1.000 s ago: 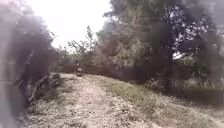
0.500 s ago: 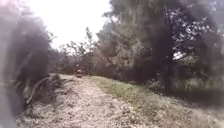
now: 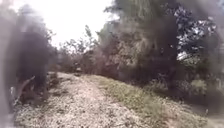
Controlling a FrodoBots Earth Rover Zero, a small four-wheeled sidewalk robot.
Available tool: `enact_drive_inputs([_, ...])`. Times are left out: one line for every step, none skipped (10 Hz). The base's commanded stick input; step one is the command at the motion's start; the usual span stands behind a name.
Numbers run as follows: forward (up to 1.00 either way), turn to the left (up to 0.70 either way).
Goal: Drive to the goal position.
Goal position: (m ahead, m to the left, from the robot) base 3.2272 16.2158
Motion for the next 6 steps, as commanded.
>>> enact_drive_inputs([0.85, 0.34])
enact_drive_inputs([0.85, 0.34])
enact_drive_inputs([0.85, 0.34])
enact_drive_inputs([0.85, 0.34])
enact_drive_inputs([0.85, 0.04])
enact_drive_inputs([0.85, 0.0])
